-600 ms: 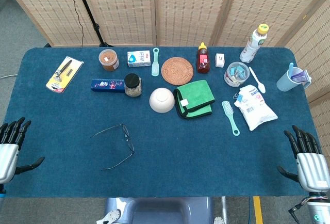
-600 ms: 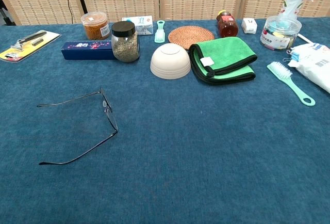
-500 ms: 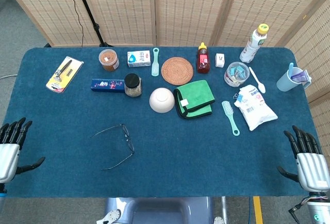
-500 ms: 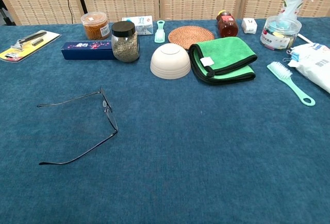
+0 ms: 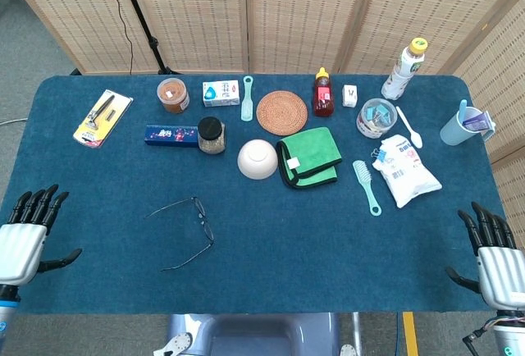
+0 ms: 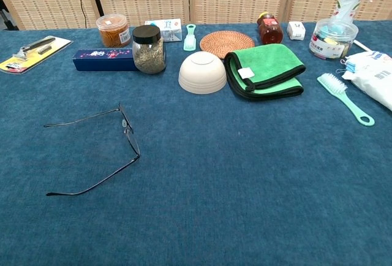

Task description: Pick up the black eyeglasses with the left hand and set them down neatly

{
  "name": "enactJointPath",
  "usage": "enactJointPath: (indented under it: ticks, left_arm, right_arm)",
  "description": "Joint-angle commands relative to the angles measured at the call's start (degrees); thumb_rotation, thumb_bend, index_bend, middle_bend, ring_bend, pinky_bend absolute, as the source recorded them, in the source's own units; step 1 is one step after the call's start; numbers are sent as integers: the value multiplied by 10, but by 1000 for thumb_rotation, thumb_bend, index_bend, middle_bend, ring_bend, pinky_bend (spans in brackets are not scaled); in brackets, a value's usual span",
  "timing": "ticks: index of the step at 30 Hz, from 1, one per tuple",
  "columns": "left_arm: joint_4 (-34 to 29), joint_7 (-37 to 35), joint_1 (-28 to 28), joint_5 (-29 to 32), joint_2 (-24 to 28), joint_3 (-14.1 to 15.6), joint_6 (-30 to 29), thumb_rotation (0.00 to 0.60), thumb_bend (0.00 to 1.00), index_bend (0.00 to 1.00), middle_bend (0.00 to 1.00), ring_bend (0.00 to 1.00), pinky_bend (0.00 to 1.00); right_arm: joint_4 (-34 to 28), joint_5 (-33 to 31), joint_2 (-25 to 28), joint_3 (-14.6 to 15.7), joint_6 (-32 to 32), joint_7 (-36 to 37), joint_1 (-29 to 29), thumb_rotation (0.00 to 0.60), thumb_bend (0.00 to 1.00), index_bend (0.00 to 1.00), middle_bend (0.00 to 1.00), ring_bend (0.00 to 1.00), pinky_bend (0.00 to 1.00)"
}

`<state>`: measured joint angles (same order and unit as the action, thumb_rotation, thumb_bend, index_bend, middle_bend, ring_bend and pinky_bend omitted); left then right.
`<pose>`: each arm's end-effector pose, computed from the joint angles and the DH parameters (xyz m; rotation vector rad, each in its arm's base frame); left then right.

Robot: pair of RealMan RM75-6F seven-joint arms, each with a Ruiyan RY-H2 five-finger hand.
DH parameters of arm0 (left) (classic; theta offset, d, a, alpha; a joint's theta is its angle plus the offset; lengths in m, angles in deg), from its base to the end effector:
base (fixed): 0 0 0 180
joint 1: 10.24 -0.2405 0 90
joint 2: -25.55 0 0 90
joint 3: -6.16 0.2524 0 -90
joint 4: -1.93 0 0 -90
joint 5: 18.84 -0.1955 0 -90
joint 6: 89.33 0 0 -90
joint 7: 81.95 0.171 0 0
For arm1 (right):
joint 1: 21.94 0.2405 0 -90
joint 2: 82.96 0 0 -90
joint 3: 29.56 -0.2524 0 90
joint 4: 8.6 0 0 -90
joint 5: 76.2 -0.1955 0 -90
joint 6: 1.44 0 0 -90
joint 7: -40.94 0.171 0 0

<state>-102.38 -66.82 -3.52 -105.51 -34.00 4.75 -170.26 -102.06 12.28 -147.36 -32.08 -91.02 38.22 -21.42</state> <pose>-0.2644 0.2062 0.1611 -1.5367 -0.8343 -0.7844 -0.3010 -0.1822 0.1760 1.3469 -0.8605 0.8992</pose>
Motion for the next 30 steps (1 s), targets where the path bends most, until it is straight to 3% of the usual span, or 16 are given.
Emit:
enactJointPath:
  ticks: [1,17,30]
  left_arm:
    - [-7,13,13,-7,-1,-2,14,442,137,110,0,0,0]
    - [-42,121,109,-14,-46,-16,134,443,137,148,0,0,0]
    - [-23,230,168,50,-164,-22,206,396,138,170,0,0,0]
  right_arm:
    - [0,0,0,0,0,1,0,600,108,105,6,18,75]
    - [11,1,-5,0,3,12,0,600,108,107,6,19,78]
    - [12,-2,-3,1,-9,16,-10,600,108,96,9,19,87]
